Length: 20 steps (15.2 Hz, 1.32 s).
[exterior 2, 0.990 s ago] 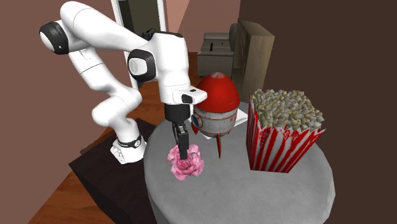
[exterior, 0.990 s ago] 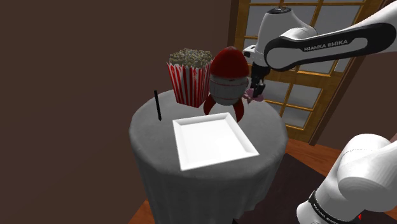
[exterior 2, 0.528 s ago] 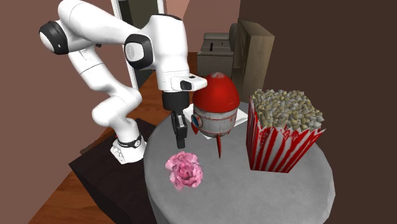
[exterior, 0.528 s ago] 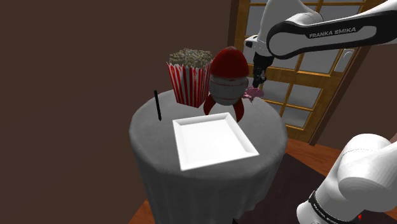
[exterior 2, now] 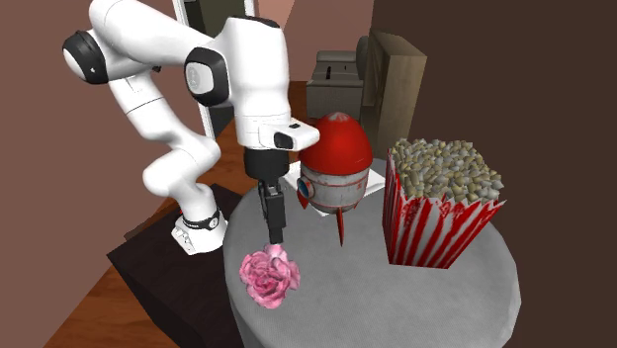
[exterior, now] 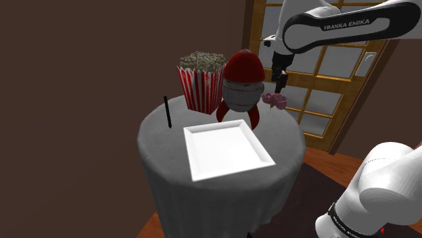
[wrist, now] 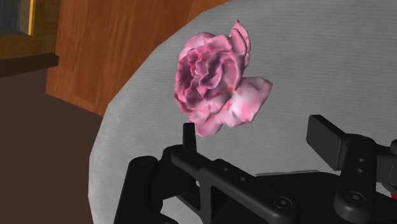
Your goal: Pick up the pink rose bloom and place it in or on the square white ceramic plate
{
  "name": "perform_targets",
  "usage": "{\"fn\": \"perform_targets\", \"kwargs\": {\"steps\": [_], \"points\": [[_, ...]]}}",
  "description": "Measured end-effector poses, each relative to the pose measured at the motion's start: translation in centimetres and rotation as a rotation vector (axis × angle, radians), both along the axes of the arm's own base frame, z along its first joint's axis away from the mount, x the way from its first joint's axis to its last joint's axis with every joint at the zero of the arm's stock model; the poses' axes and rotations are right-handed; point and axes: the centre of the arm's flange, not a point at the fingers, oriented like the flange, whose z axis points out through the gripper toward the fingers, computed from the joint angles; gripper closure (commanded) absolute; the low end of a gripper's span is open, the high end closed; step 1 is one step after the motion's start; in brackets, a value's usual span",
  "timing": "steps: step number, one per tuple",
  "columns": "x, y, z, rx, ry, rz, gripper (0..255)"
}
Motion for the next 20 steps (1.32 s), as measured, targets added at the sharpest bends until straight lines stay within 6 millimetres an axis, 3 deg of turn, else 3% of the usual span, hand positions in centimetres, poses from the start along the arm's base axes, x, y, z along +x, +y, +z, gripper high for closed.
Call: {"fn": "perform_targets", "kwargs": {"steps": [4,11,17,18,20], "points": [[1.6,-4.3,-2.1,0.044,0.096,-0.027,0],[1.8,-5.4,-5.4,0.05,0.11,-0.03,0],[1.8,-5.4,-6.0,0.05,0.11,-0.03,0],[1.8,-5.4,-6.0,0.05,0.11,-0.03,255],[1.8,-5.4,-5.8,0.049,0.106,-0.03,255]]}}
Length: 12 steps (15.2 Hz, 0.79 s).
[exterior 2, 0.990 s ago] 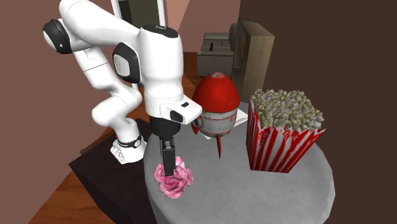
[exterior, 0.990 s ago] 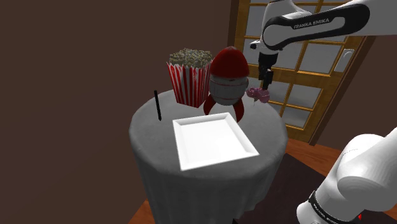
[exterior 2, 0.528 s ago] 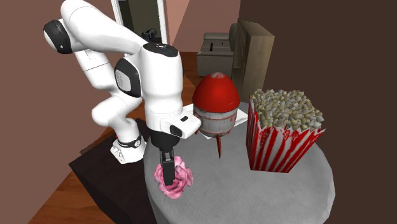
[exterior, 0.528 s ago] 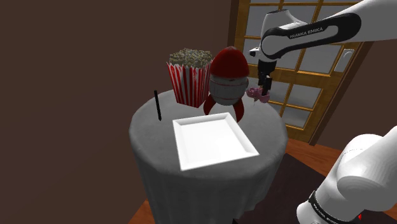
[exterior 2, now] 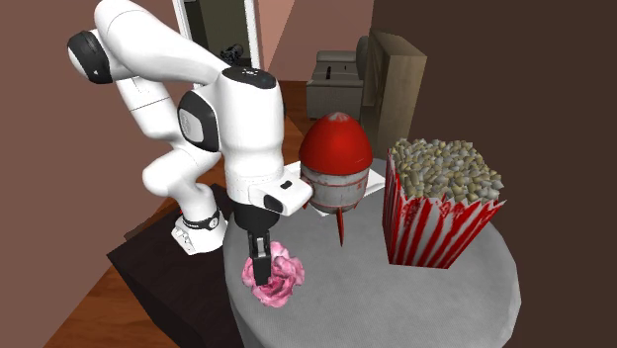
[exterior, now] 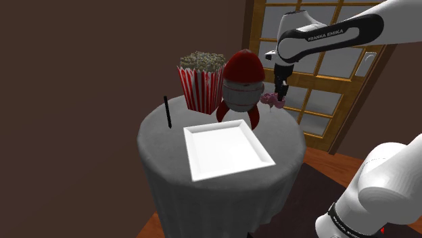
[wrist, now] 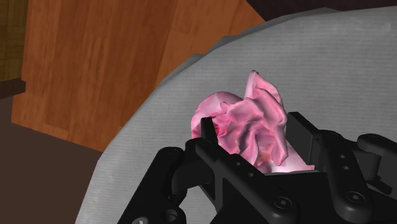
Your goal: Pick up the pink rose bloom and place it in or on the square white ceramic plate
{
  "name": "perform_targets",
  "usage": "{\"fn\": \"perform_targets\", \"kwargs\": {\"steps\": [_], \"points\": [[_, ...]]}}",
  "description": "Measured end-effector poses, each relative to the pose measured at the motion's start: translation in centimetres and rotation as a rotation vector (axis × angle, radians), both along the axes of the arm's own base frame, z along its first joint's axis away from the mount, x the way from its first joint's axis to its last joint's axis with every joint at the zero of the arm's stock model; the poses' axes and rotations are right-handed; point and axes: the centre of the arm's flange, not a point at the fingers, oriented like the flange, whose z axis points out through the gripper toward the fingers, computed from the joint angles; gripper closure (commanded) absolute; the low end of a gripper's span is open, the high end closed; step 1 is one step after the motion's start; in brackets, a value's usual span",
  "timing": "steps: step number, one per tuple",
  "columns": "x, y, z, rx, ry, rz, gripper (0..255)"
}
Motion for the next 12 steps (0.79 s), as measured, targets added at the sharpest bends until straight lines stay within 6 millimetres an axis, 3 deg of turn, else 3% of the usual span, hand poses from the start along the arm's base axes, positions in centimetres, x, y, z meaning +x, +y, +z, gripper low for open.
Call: {"fn": "perform_targets", "kwargs": {"steps": [8,12], "points": [[0.1,0.0,0.0,0.0,0.0,0.0,255],[-0.1,0.1,1.4,0.001,0.004,0.001,255]]}}
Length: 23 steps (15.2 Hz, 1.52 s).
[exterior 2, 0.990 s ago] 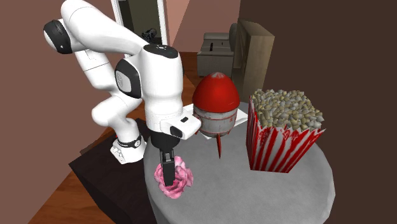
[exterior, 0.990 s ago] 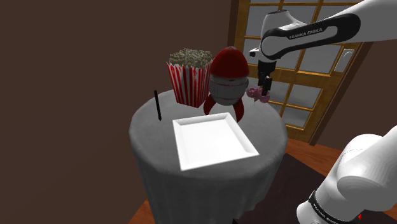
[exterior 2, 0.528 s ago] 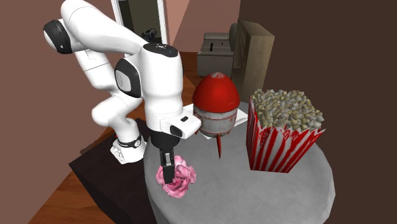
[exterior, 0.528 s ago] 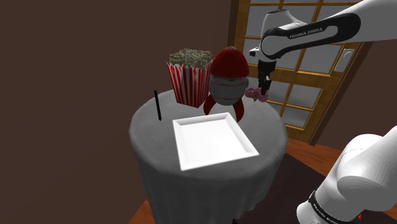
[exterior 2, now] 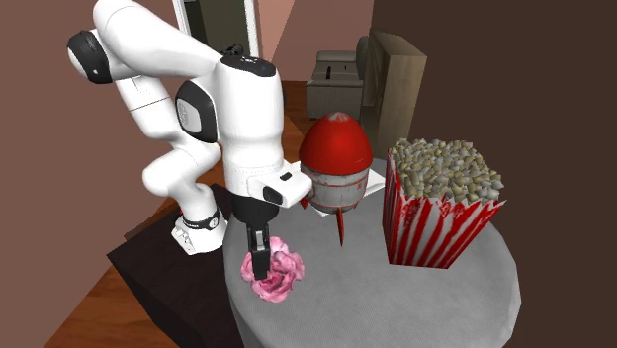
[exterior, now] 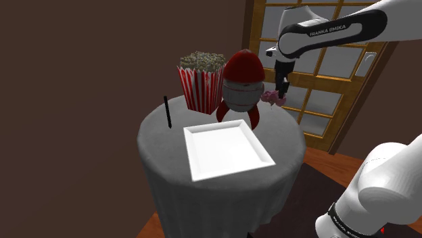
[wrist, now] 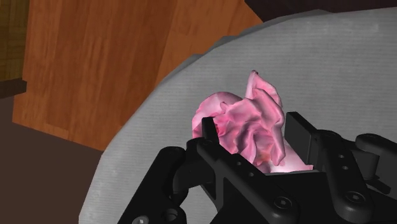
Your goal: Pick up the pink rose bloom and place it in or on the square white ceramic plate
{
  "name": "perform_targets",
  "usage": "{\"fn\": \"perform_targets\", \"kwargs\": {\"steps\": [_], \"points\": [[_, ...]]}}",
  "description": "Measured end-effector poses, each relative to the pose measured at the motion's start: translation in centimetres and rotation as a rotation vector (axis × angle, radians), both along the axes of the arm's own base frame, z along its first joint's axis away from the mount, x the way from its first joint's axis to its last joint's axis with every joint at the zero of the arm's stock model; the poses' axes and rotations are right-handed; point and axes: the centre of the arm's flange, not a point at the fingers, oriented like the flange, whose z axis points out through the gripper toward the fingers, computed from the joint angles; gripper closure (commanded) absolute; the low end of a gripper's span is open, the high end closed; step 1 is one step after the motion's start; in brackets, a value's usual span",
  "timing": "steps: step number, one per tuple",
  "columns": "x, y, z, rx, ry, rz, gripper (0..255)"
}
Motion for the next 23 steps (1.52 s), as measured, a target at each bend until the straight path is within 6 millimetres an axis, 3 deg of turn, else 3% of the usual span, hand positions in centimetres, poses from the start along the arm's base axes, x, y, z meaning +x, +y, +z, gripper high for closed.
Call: {"fn": "perform_targets", "kwargs": {"steps": [14,18,23], "points": [[0.1,-0.1,7.0,0.0,0.0,0.0,255],[-0.7,3.5,7.4,0.001,0.001,0.001,255],[-2.1,10.4,8.0,0.0,0.0,-0.001,255]]}}
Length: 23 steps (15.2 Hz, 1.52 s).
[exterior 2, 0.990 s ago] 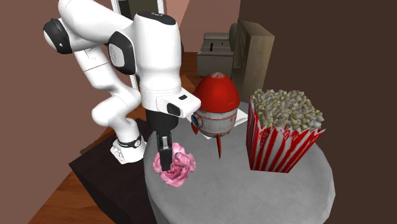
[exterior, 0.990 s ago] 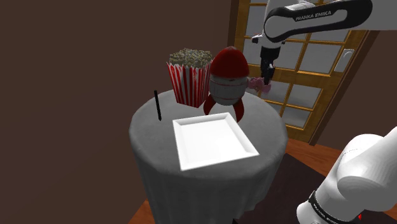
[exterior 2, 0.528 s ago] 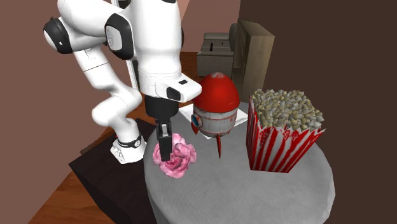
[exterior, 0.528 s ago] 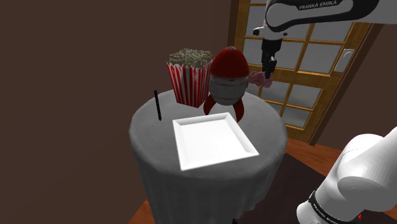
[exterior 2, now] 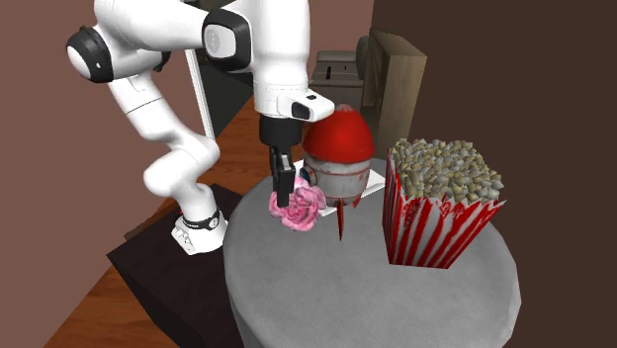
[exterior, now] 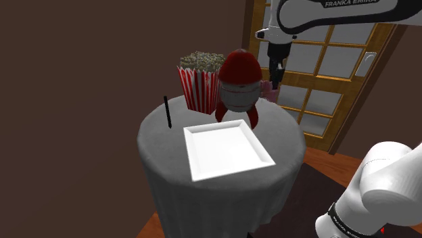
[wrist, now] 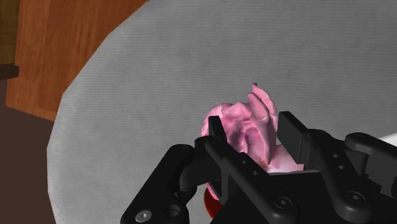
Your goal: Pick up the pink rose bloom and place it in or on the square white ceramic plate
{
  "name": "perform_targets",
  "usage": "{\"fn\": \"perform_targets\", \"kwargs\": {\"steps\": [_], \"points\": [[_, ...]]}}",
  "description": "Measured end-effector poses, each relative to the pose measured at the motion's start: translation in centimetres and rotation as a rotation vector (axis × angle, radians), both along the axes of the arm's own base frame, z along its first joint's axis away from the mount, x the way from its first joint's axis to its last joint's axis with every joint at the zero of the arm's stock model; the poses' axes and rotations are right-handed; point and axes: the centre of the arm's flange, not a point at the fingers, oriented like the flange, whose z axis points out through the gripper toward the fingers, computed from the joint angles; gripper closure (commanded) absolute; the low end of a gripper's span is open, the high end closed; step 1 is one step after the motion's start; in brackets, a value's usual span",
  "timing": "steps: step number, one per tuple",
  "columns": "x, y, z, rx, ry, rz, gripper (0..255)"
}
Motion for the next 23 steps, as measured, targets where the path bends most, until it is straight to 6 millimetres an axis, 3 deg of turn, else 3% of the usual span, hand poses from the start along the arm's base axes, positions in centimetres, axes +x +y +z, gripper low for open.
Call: {"fn": "perform_targets", "kwargs": {"steps": [13,14,15,17,20,23], "points": [[-3.2,16.4,1.6,0.0,-0.001,0.002,255],[-3.2,16.4,1.6,0.0,-0.001,0.002,0],[-3.2,16.4,1.6,0.0,-0.001,0.002,0],[-1.0,16.6,1.3,-0.017,0.05,0.07,0],[3.6,17.0,-0.5,-0.056,0.17,0.234,0],[7.7,18.5,-0.7,-0.093,0.263,0.418,0]]}}
